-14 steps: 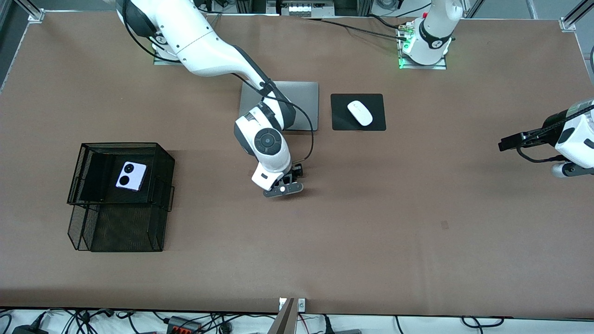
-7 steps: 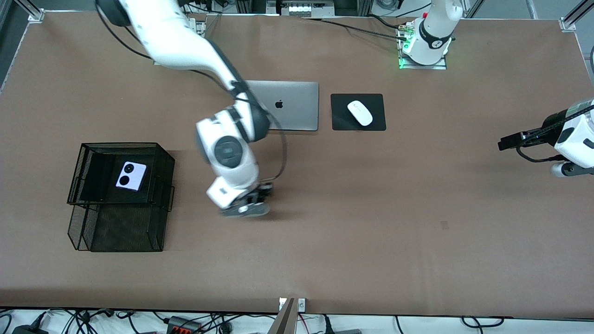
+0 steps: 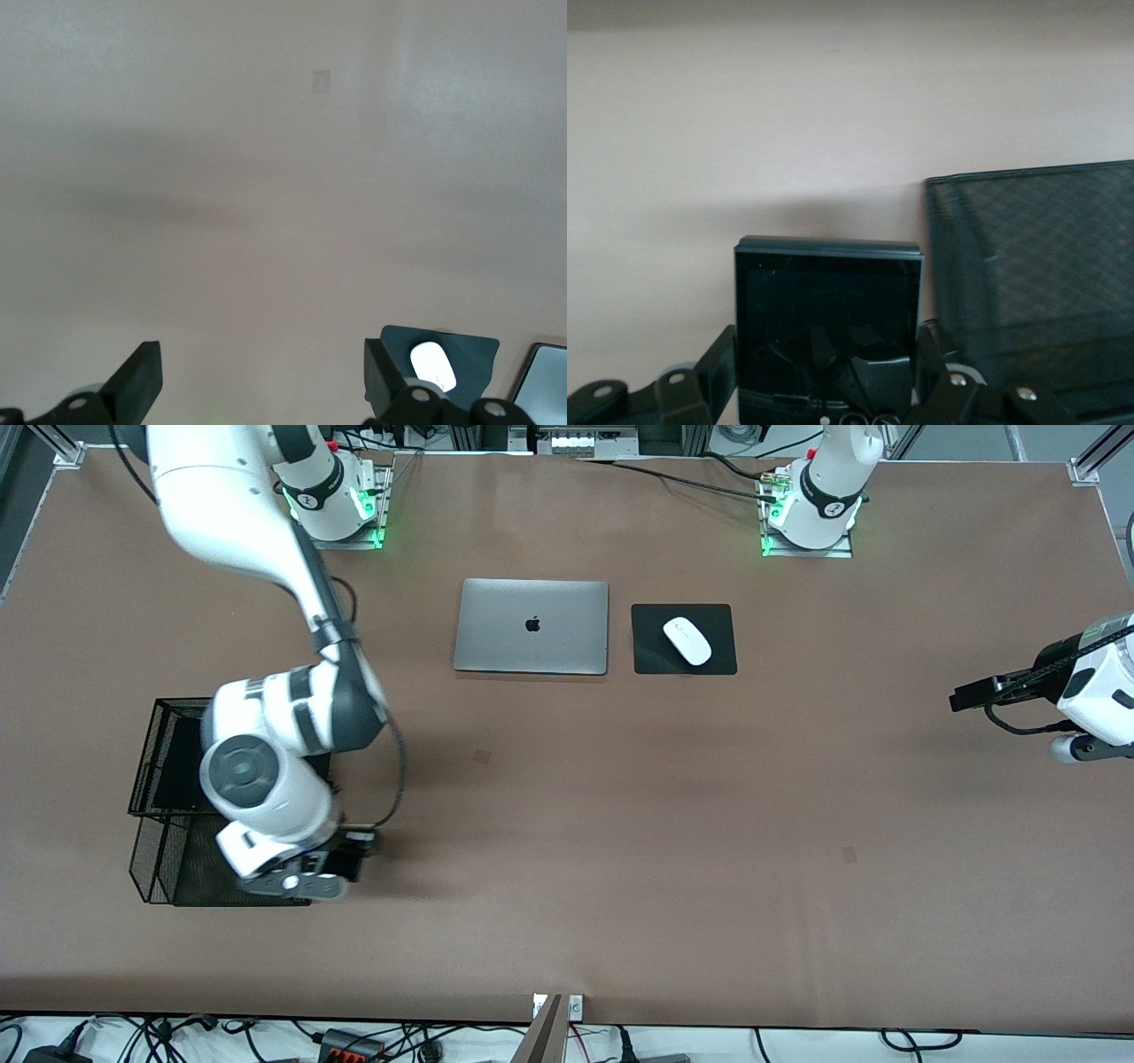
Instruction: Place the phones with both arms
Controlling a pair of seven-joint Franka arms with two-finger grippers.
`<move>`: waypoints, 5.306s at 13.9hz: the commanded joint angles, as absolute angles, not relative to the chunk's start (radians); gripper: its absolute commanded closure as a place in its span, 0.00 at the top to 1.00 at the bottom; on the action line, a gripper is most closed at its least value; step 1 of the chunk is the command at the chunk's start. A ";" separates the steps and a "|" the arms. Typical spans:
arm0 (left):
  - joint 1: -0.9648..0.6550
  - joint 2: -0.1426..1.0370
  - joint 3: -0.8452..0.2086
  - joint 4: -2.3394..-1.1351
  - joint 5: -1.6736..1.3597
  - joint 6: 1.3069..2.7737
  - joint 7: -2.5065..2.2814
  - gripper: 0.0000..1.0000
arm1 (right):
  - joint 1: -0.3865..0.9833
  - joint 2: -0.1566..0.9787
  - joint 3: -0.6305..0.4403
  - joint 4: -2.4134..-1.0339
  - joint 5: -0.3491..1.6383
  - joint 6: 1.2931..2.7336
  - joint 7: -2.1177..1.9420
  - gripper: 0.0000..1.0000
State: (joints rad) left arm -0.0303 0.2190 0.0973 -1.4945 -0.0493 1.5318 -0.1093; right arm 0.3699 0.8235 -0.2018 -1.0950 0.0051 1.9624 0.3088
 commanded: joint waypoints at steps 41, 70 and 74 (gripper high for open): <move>-0.035 0.209 0.087 -1.497 -0.021 1.503 -0.063 1.00 | 0.127 0.549 -0.192 -1.161 0.117 1.709 0.006 1.00; -0.031 0.199 0.031 -1.503 -0.041 1.508 0.097 1.00 | 0.017 0.058 -0.080 -1.695 -0.018 1.706 0.008 1.00; -0.026 0.146 0.031 -1.598 -0.044 1.564 0.098 1.00 | 0.021 0.069 -0.075 -1.640 -0.026 1.698 -0.009 1.00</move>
State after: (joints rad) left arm -0.0352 0.2137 0.0366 -1.5052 -0.0394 1.5171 0.0732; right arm 0.0283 0.0829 -0.0860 -1.6565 -0.0141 1.6976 0.0148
